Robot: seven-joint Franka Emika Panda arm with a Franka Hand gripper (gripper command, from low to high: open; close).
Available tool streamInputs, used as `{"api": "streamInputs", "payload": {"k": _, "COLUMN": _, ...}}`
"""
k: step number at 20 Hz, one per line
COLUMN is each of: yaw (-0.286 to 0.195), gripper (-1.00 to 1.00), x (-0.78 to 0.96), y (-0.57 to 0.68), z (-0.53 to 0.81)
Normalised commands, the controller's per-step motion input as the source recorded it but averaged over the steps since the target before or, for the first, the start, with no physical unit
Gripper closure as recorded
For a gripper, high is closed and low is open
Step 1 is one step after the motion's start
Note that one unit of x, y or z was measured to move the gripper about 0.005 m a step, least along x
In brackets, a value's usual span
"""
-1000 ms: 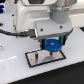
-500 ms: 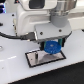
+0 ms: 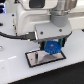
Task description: Insert the blue gear onto the right peg, followed by the red gear
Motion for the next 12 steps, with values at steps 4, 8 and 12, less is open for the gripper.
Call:
{"api": "streamInputs", "payload": {"k": 4, "yaw": 0.0, "gripper": 1.0, "x": 0.19, "y": 0.0, "z": 0.17}}
{"api": "streamInputs", "payload": {"k": 8, "yaw": 0.0, "gripper": 1.0, "x": 0.18, "y": 0.0, "z": 0.01}}
{"api": "streamInputs", "payload": {"k": 12, "yaw": 0.0, "gripper": 1.0, "x": 0.15, "y": 0.0, "z": -0.17}}
